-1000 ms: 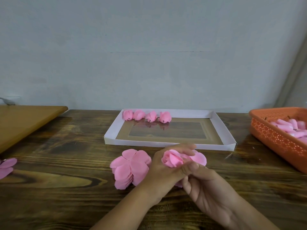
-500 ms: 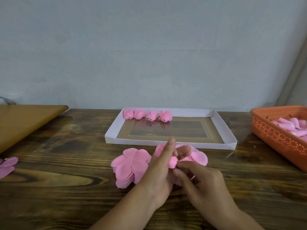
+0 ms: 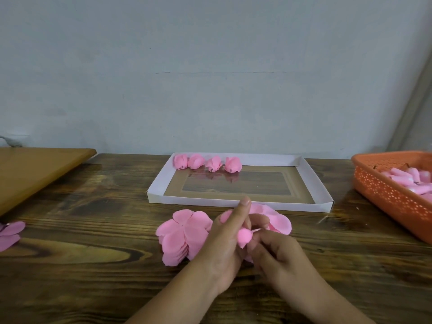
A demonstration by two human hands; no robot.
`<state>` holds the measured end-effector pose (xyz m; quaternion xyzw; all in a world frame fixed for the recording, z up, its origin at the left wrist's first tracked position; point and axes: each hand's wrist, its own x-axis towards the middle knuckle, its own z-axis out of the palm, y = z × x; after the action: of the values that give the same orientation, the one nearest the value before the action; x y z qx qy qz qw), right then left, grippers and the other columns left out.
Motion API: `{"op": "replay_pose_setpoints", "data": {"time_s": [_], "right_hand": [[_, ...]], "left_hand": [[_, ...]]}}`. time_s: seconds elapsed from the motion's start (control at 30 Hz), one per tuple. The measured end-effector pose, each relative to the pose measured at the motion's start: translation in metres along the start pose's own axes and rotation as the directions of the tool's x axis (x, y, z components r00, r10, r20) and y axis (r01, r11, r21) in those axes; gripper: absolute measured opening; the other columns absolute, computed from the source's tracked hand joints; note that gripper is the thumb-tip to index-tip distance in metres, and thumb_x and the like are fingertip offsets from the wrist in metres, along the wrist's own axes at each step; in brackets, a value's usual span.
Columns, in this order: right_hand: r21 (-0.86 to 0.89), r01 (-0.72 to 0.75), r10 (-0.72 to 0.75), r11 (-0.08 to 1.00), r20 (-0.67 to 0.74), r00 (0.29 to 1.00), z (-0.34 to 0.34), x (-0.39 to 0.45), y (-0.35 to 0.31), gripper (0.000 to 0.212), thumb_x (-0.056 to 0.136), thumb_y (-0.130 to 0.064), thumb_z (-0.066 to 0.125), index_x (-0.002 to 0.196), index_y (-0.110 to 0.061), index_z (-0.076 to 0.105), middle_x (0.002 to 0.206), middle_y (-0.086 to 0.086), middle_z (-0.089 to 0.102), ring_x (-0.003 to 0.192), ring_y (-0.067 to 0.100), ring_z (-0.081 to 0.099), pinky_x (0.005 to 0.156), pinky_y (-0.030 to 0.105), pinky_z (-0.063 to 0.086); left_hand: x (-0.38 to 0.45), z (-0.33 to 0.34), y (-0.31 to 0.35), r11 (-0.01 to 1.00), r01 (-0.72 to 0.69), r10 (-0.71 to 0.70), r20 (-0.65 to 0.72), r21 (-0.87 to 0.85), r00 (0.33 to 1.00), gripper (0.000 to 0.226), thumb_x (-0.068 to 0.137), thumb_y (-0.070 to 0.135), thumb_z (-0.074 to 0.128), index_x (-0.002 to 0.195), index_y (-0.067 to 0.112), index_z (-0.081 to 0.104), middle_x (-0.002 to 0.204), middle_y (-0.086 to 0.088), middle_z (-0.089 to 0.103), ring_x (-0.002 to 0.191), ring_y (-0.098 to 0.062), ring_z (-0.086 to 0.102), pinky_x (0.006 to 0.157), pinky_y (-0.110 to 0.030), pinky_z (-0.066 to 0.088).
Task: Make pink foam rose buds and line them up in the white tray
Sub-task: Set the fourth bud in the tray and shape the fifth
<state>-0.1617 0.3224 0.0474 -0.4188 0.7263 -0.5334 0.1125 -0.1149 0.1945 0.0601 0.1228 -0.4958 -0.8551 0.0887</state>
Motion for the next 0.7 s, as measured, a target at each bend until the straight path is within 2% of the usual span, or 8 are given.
{"op": "replay_pose_setpoints", "data": {"time_s": [0.13,0.2,0.27,0.33,0.4,0.47,0.57,0.7], "right_hand": [[0.649,-0.366,0.244,0.667,0.273,0.93,0.001,0.002,-0.006,0.02,0.084,-0.022,0.06,0.072,-0.006,0.058,0.055,0.007,0.043,0.046,0.014,0.037,0.043,0.02,0.033],[0.722,-0.43,0.26,0.541,0.343,0.903,0.005,0.002,-0.006,0.017,0.083,-0.018,0.061,0.07,-0.007,0.062,0.057,0.007,0.042,0.046,0.014,0.039,0.041,0.02,0.032],[0.572,-0.336,0.248,0.748,0.229,0.941,0.008,0.0,-0.006,0.02,0.087,-0.021,0.06,0.069,-0.016,0.065,0.055,0.004,0.046,0.047,0.013,0.04,0.045,0.021,0.033],[0.083,-0.085,0.082,0.993,0.036,0.996,0.006,-0.005,-0.003,0.026,0.096,-0.022,0.058,0.07,-0.023,0.062,0.056,-0.008,0.054,0.05,0.006,0.045,0.051,0.017,0.035],[-0.417,0.11,-0.124,0.902,-0.006,0.992,0.003,-0.007,0.0,0.022,0.096,-0.033,0.055,0.076,-0.025,0.061,0.067,-0.013,0.06,0.06,0.009,0.053,0.052,0.02,0.039],[-0.574,0.152,-0.174,0.805,0.016,0.985,0.0,-0.007,-0.001,0.025,0.096,-0.037,0.047,0.081,-0.023,0.062,0.075,-0.011,0.062,0.063,0.013,0.055,0.054,0.032,0.046],[-0.456,0.178,-0.217,0.872,-0.034,0.976,0.002,-0.005,0.001,0.024,0.099,-0.026,0.048,0.079,-0.033,0.061,0.071,-0.017,0.061,0.06,0.008,0.055,0.054,0.029,0.046],[0.168,-0.049,0.057,0.985,-0.044,0.997,0.003,-0.002,-0.003,0.031,0.097,-0.026,0.053,0.068,-0.022,0.065,0.058,-0.013,0.056,0.055,0.002,0.05,0.058,0.021,0.043]], "left_hand": [[-0.003,-0.003,0.006,1.0,0.009,-0.009,0.056,-0.012,0.998,0.057,0.067,0.066,0.078,0.046,0.024,0.047,0.076,-0.001,0.075,0.068,-0.02,0.073,0.074,-0.037,0.041],[-0.003,-0.004,0.006,0.999,0.009,-0.006,0.088,-0.035,0.996,0.056,0.067,0.064,0.075,0.046,0.023,0.045,0.074,-0.005,0.074,0.072,-0.021,0.075,0.075,-0.035,0.048],[-0.004,-0.004,0.007,0.996,0.019,-0.013,0.066,-0.091,0.998,0.056,0.074,0.06,0.073,0.046,0.021,0.044,0.07,-0.006,0.072,0.069,-0.021,0.075,0.064,-0.029,0.057],[-0.003,-0.002,0.006,0.992,0.042,-0.043,-0.005,-0.119,0.999,0.052,0.068,0.059,0.072,0.045,0.021,0.044,0.066,-0.004,0.07,0.064,-0.021,0.074,0.056,-0.026,0.057],[0.0,0.001,0.004,0.989,0.064,-0.072,-0.06,-0.13,0.996,0.051,0.062,0.06,0.075,0.043,0.022,0.047,0.063,-0.003,0.069,0.06,-0.022,0.073,0.055,-0.026,0.057],[0.002,0.002,0.0,0.991,0.056,-0.067,-0.09,-0.119,0.994,0.049,0.06,0.061,0.075,0.042,0.023,0.05,0.061,-0.002,0.067,0.058,-0.02,0.072,0.058,-0.026,0.054],[0.003,0.003,-0.004,0.997,0.013,-0.016,-0.048,-0.074,0.999,0.047,0.061,0.066,0.078,0.047,0.024,0.062,0.064,0.003,0.067,0.061,-0.014,0.068,0.067,-0.03,0.046],[0.0,0.004,-0.005,0.999,-0.037,0.037,0.01,-0.003,0.999,0.041,0.064,0.068,0.079,0.06,0.028,0.075,0.073,0.002,0.073,0.069,-0.019,0.061,0.067,-0.032,0.042]]}}
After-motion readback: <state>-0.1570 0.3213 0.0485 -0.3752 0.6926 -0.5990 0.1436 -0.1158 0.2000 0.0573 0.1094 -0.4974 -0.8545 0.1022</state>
